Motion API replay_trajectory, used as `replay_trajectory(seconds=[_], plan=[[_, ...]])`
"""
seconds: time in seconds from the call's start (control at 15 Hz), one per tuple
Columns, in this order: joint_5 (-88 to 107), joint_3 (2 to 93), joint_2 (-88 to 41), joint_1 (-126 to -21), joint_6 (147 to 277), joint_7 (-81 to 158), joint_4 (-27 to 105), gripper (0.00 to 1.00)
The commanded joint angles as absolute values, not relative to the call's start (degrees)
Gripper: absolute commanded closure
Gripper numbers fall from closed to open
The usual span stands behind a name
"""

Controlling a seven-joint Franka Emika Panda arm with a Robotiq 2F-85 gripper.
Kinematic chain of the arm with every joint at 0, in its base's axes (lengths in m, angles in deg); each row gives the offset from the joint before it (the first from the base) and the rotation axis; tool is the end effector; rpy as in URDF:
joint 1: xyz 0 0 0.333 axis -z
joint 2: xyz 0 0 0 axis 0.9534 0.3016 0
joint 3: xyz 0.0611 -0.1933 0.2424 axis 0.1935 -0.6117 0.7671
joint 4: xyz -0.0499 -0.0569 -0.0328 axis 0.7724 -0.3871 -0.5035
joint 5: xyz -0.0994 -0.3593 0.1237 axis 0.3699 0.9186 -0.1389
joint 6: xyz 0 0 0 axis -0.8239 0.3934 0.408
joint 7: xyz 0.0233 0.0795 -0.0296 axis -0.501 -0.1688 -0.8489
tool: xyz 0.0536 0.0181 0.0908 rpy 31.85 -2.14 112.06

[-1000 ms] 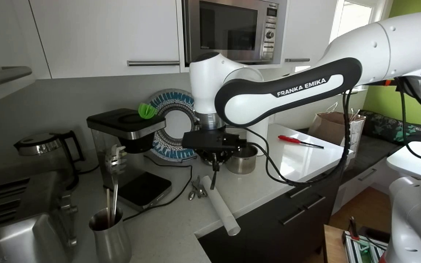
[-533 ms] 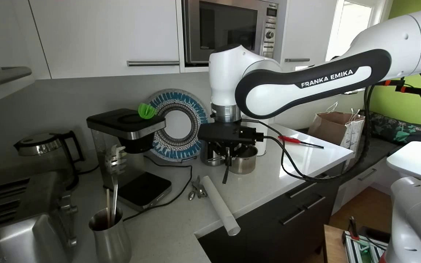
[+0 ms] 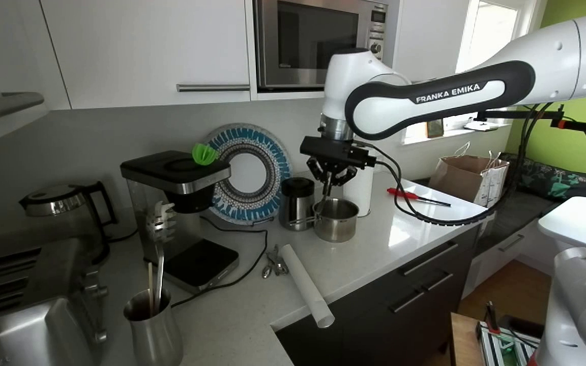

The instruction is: Pick up the spoon at the far left near the clear jar and place it in the the metallic bowl on the right

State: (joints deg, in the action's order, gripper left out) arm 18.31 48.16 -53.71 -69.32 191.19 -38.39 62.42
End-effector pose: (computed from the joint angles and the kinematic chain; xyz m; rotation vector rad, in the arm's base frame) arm 0.5011 -0.0744 0.5754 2.2831 -2.0853 0.4355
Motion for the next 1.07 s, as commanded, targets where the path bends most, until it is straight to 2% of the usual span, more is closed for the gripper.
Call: replay_trajectory(seconds=[0.0, 0.07, 0.13, 0.27, 0.33, 1.0], plan=[[11.4, 44.6, -53.5, -65.5, 196.1, -33.7, 64.3, 0.98], [11.2, 44.7, -53.4, -64.9, 196.0, -33.4, 64.3, 0.98], [13.1, 45.9, -53.3, -64.6, 194.4, -34.0, 62.9, 0.92], [12.1, 45.3, -52.9, -63.8, 194.8, -33.3, 63.0, 0.92], [12.0, 45.3, -52.8, -63.8, 194.8, -33.3, 63.1, 0.98], [3.8, 37.6, -42.4, -59.0, 191.4, -12.7, 56.6, 0.98]])
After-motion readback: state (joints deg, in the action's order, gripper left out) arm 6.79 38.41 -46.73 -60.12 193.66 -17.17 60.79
